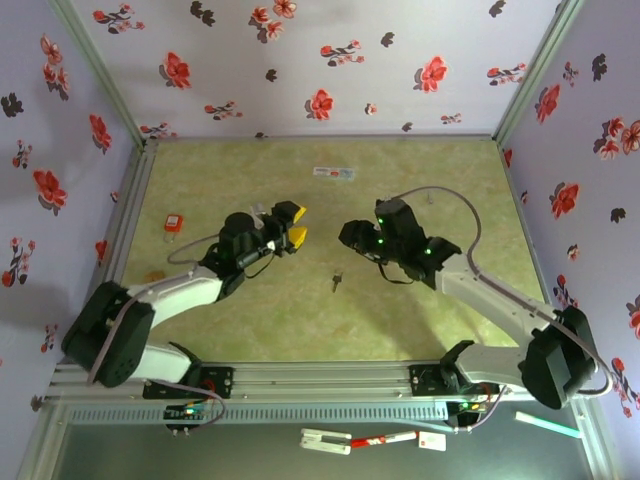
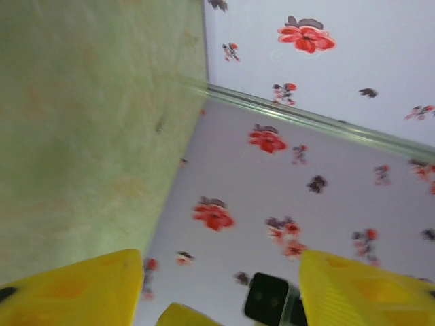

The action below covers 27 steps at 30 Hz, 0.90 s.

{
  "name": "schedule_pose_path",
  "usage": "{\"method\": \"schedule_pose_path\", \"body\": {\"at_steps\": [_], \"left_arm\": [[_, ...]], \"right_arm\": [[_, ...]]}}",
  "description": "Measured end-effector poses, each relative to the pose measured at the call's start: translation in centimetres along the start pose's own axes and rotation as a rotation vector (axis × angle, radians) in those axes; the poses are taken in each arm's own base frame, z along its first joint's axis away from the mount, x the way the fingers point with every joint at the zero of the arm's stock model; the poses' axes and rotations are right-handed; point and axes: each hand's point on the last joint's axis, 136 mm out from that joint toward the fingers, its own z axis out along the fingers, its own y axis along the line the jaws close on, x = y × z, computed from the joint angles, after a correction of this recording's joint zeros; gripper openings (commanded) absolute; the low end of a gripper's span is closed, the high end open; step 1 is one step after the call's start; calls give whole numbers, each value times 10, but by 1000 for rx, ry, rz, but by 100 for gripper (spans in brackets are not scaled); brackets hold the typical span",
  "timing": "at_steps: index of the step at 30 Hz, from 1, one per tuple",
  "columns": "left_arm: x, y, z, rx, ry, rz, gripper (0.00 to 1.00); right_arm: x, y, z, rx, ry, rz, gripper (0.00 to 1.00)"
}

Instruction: Unlock with the key

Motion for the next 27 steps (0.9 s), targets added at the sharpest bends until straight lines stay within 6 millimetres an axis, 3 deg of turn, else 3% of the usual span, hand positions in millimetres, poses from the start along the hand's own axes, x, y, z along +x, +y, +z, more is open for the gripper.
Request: {"method": "schedule_pose_path", "body": {"at_steps": [4,10,18,27], "left_arm": [[-8,-3,-24,-96,-32,191,84],[-7,6,-51,-195,-12,367,88],[-10,19,-83,-260,-18,461,91],[-19,29,-102,-320,-45,485,91]], "right_arm": [[24,-26,25,194,132,-104,60],[58,-52,62,356,345,-385,54],[63,-64,75,392,466,-619,49],[67,-78,100,449,538,-636,46]]}}
